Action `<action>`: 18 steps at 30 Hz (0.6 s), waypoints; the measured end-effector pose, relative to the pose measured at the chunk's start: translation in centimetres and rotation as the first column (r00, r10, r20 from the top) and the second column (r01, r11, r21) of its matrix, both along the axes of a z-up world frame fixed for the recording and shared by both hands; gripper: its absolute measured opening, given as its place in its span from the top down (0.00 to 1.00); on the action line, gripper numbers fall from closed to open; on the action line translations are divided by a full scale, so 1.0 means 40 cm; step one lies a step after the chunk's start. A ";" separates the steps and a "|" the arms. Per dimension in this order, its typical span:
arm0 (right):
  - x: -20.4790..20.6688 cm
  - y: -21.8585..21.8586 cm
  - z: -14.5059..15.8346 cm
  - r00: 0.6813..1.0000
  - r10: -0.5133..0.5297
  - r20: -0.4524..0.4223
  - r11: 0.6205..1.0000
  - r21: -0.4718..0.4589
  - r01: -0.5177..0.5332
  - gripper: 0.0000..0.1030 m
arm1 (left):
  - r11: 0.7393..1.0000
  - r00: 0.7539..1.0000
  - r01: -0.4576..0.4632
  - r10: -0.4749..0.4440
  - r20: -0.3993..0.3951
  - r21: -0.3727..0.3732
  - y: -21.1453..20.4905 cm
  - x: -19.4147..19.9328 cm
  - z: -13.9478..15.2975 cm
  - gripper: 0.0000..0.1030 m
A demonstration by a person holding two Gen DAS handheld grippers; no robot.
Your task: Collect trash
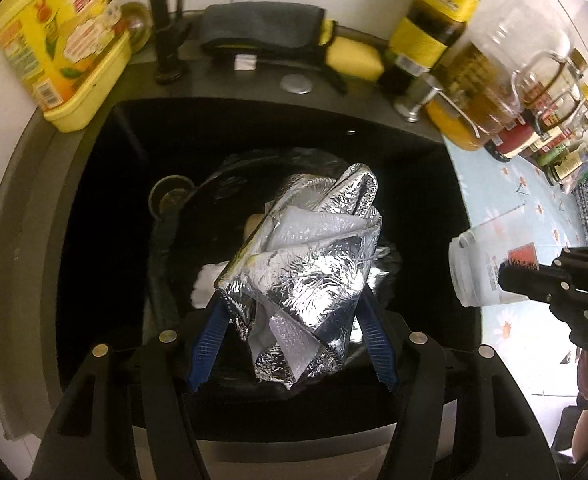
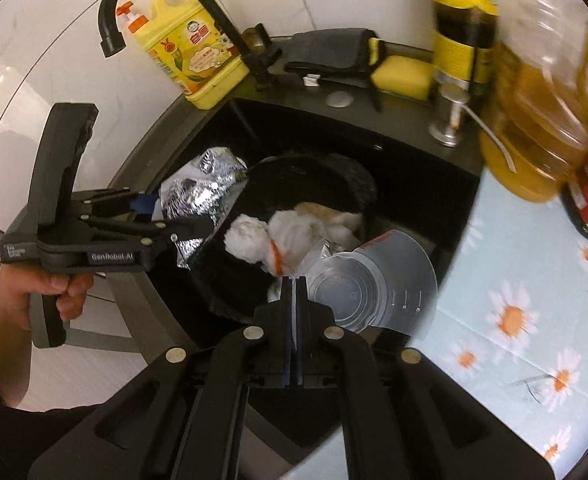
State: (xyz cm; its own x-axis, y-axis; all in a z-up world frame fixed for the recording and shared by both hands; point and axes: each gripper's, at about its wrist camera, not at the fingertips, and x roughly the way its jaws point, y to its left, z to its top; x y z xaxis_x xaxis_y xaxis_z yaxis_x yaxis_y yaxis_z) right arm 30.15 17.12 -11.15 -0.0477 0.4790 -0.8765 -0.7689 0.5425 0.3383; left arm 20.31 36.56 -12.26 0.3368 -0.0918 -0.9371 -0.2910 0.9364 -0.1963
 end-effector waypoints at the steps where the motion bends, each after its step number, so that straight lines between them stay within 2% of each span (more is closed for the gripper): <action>1: 0.000 0.020 -0.003 1.000 0.005 -0.006 1.000 -0.001 -0.005 0.97 | 1.000 1.000 -0.003 0.003 -0.001 -0.005 0.014 -0.003 -0.004 0.41; 18: 0.051 0.293 -0.070 0.989 0.133 -0.061 0.990 -0.046 -0.136 0.96 | 0.993 0.995 -0.099 0.098 -0.022 -0.070 0.155 -0.022 -0.058 0.41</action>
State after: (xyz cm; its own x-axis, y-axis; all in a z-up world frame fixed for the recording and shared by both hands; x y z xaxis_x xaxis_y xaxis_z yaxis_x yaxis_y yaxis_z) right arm 32.20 28.86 -13.94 -0.1601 0.4206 -0.8930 -0.8158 0.4529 0.3596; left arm 19.42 42.76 -14.57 0.3305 -0.1253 -0.9354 -0.3854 0.8868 -0.2550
